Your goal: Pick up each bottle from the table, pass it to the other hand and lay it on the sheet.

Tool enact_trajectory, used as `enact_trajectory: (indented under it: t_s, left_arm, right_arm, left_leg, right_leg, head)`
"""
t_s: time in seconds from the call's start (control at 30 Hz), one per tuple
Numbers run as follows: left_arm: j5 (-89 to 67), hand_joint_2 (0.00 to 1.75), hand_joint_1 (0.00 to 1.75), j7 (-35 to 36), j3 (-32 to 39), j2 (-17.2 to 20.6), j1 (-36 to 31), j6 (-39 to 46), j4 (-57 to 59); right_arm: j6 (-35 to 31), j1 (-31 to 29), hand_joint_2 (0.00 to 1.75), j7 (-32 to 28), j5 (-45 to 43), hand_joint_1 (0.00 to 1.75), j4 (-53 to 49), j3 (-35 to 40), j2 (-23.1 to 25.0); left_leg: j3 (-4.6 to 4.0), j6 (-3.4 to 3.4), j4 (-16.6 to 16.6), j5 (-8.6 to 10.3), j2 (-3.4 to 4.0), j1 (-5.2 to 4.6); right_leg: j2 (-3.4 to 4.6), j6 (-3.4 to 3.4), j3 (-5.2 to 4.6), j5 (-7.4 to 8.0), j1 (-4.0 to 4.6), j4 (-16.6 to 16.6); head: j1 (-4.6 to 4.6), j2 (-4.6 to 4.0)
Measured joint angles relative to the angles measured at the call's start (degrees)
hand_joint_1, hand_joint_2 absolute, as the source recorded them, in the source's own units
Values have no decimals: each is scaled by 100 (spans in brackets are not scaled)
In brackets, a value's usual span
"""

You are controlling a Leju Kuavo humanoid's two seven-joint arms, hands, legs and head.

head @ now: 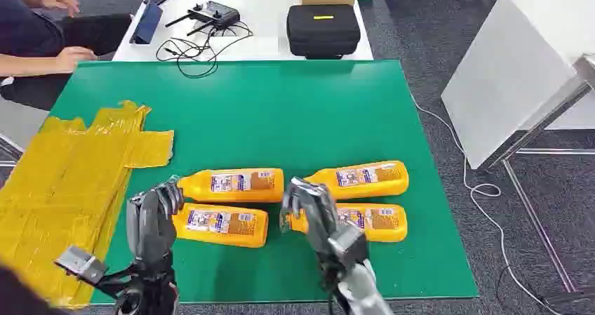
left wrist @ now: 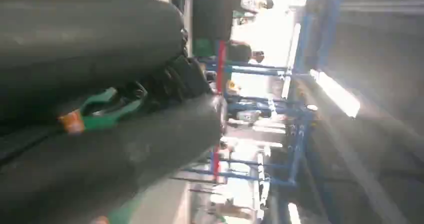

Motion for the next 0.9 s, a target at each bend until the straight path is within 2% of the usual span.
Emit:
enact_trajectory:
  t_s: [0.07, 0.23, 0.27, 0.3, 0.4, 0.47, 0.5, 0.53, 0.63, 0.9]
  left_arm:
    - [17, 0, 175, -13, 24, -4, 264, -11, -482]
    - [17, 0, 175, -11, 28, -52, 526, -24, -1050]
    - [17, 0, 17, -11, 28, -57, 527, -24, -1098]
    - [15, 0, 0, -11, 28, -63, 533, -24, -1142]
    - [-89, 0, 0, -11, 24, -70, 572, 139, -1229]
    - [-258, 0, 0, -9, -4, -70, 578, 423, -1214]
    - [-322, 0, 0, -4, -26, -70, 580, 508, -1181]
    - [-395, 0, 0, 13, -35, -68, 580, 601, -1112]
    - [-524, 0, 0, 129, -28, -68, 591, 715, -915]
    - [-713, 0, 0, 330, 129, -87, 698, 581, -707]
  right_arm:
    - [91, 272, 0, -31, -6, 175, -445, -83, -124]
    - [142, 562, 0, -31, 16, 175, -950, -161, -284]
    - [146, 564, 0, -31, 22, 52, -993, -172, -295]
    - [161, 568, 0, -31, 24, 0, -1037, -177, -305]
    - [68, 621, 0, -31, 139, 0, -1153, -181, -325]
    - [-377, 630, 0, -31, 541, 0, -1164, -168, -347]
    - [-548, 632, 175, -31, 769, 0, -1148, -164, -351]
    - [-823, 632, 175, -7, 1017, 0, -1129, -161, -351]
    - [-1073, 672, 175, 198, 1488, 0, -1111, -135, -354]
    - [-2023, 881, 175, 1470, 3289, 0, -1113, -24, -443]
  left_leg:
    - [5, 3, 0, -9, 22, -2]
    - [24, 12, -2, -12, 24, -2]
    - [32, 12, -2, -11, 25, -1]
    - [40, 11, -2, -10, 25, 0]
    - [58, 9, -3, -8, 27, 2]
    - [61, 8, -3, -6, 27, 3]
    - [62, 8, -3, -6, 27, 3]
    - [62, 8, -3, -5, 27, 3]
    - [62, 8, -3, -5, 26, 2]
    - [59, 8, -3, -7, 25, 1]
  right_leg:
    - [9, 0, -1, 1, -2, -5]
    - [6, -2, 25, 2, -1, -8]
    - [6, -3, 32, 2, 0, -8]
    - [7, -4, 39, 3, 1, -8]
    - [6, -4, 52, 3, 3, -6]
    - [6, -4, 54, 4, 3, -5]
    - [6, -4, 55, 4, 3, -5]
    - [6, -4, 55, 4, 3, -4]
    - [6, -4, 55, 4, 3, -4]
    - [6, -3, 53, 2, 1, -5]
  head:
    - [-4, 0]
    - [-7, 0]
    - [-4, 0]
    - [-4, 0]
    - [-4, 0]
    - [-4, 0]
    - [-4, 0]
    - [-4, 0]
    - [-4, 0]
    - [-2, 0]
